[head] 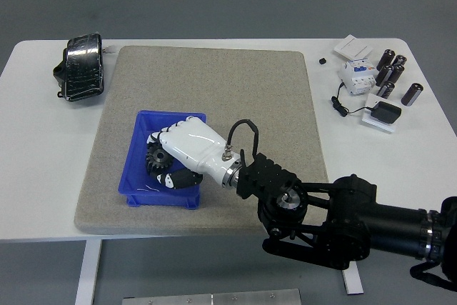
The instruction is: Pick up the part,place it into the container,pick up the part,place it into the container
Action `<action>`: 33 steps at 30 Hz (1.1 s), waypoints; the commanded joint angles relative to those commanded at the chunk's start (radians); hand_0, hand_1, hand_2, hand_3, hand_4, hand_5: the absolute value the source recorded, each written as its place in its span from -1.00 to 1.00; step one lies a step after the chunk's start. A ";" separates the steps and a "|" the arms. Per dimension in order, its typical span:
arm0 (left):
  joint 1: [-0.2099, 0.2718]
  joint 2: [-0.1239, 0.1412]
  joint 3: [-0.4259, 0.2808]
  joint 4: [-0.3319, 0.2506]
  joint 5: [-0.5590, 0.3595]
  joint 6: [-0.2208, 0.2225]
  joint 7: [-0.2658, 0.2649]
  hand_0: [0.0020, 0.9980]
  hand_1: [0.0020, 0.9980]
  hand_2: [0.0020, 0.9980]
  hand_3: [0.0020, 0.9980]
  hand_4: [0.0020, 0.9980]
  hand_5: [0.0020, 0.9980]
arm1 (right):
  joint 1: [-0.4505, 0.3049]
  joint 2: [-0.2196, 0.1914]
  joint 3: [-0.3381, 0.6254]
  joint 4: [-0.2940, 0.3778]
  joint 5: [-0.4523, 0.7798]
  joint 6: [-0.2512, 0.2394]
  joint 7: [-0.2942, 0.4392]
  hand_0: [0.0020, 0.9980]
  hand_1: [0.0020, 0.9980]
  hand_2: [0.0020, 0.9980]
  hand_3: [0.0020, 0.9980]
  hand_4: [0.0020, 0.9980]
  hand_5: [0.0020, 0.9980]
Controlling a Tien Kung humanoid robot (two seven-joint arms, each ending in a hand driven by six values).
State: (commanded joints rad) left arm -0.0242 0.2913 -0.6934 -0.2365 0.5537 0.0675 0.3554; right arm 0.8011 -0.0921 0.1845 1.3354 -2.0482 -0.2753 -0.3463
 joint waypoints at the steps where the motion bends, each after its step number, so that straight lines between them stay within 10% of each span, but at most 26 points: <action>1: 0.000 0.000 0.000 0.000 0.000 0.000 0.000 0.37 0.34 0.29 0.15 0.43 -0.43 | 0.003 0.005 -0.003 -0.006 0.001 0.008 -0.004 0.00 0.38 0.36 0.33 0.05 -0.41; 2: -0.001 0.000 0.000 0.000 0.001 0.000 0.000 0.37 0.34 0.29 0.15 0.43 -0.43 | 0.004 0.008 -0.004 -0.011 0.002 0.015 -0.007 0.00 0.38 0.36 0.33 0.05 -0.41; 3: -0.001 0.000 0.000 0.000 0.001 0.000 0.000 0.37 0.34 0.29 0.15 0.43 -0.43 | 0.005 0.011 -0.004 -0.015 0.004 0.023 -0.012 0.56 0.68 0.63 0.43 0.22 -0.37; 9: -0.004 -0.001 -0.001 0.000 0.003 -0.001 0.000 0.37 0.34 0.29 0.14 0.43 -0.43 | 0.006 0.023 -0.003 -0.024 0.014 0.027 -0.027 0.79 0.84 0.79 0.61 0.43 -0.23; 20: -0.004 -0.002 0.000 0.001 0.003 -0.001 0.000 0.37 0.34 0.29 0.14 0.43 -0.42 | -0.013 0.017 0.022 -0.008 0.036 -0.015 -0.024 0.79 0.85 0.79 0.64 0.48 -0.21; 33: 0.003 -0.003 0.000 0.001 -0.002 0.000 -0.002 0.37 0.34 0.29 0.14 0.42 -0.44 | -0.174 -0.134 0.345 0.157 0.336 -0.193 0.175 0.46 0.51 0.50 0.39 0.47 -0.23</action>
State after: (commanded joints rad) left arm -0.0213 0.2878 -0.6930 -0.2353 0.5520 0.0670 0.3538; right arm 0.6275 -0.2257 0.5299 1.4919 -1.7126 -0.4686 -0.1715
